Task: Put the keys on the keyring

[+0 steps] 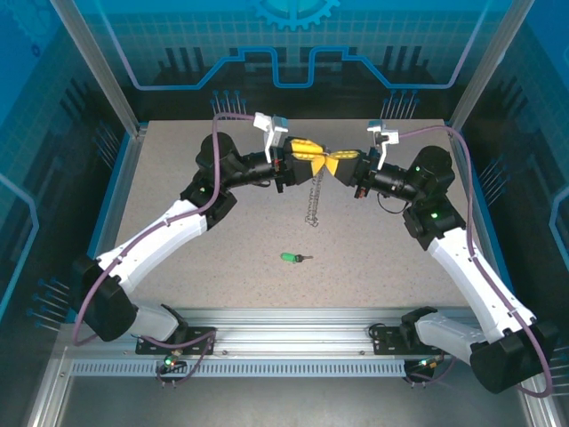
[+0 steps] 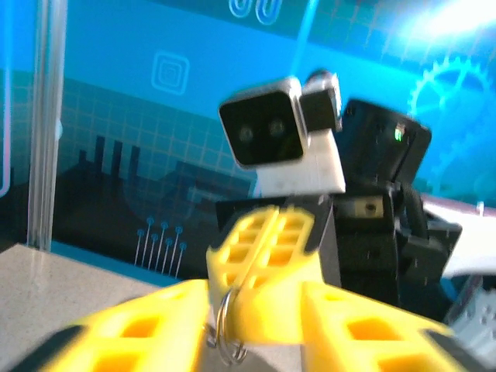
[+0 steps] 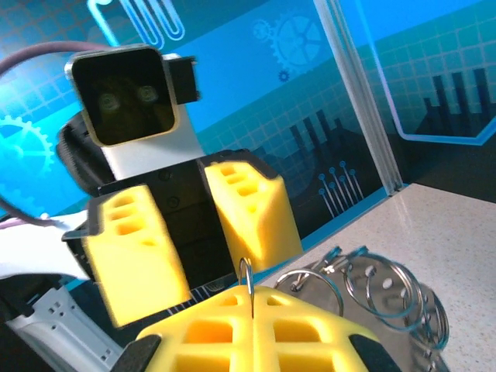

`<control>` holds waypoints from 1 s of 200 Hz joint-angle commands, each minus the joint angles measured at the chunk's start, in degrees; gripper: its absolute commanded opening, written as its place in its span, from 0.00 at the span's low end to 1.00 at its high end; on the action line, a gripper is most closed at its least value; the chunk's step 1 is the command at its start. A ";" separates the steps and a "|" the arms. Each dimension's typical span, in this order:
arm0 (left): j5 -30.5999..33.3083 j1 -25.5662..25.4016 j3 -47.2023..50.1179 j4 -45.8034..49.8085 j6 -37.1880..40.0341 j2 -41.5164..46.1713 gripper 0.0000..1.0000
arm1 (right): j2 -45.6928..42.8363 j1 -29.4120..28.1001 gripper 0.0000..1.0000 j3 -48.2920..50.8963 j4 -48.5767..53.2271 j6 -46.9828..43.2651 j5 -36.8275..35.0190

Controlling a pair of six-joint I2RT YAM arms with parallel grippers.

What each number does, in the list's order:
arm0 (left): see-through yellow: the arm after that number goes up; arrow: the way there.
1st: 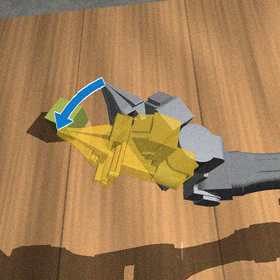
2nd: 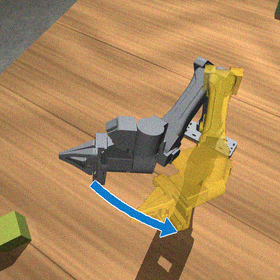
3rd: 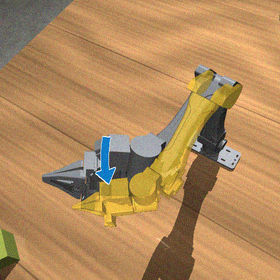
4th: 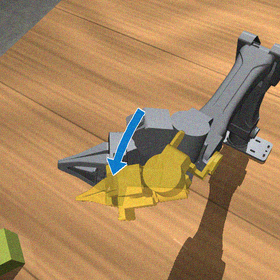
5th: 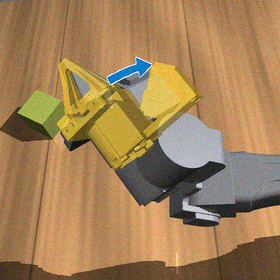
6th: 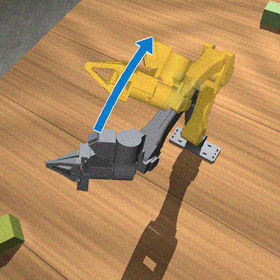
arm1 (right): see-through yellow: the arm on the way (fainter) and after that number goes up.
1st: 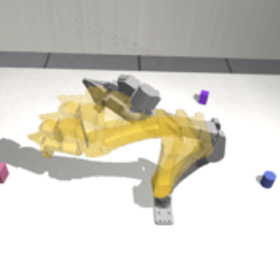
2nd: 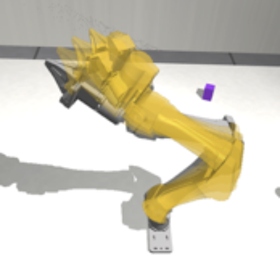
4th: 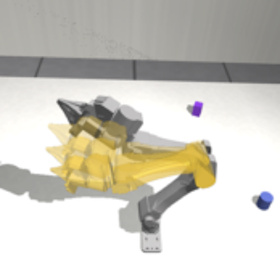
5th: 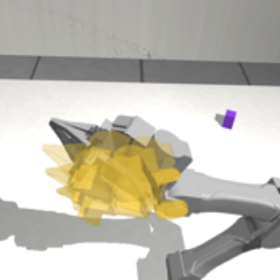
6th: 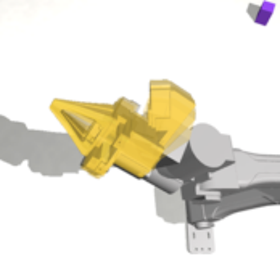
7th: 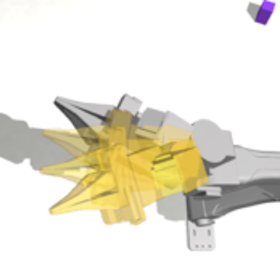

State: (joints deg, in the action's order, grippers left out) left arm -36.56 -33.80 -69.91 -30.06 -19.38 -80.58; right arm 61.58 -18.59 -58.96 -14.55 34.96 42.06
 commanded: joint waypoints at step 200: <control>13.88 -2.32 9.75 -27.42 -21.52 -0.32 0.44 | 0.37 -0.28 0.00 1.41 -13.41 8.23 -2.69</control>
State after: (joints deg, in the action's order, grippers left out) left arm -22.17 -35.42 -58.37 -55.44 -40.40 -79.81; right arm 62.50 -18.59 -57.71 -24.99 42.57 40.49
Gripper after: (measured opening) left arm 0.441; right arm 0.066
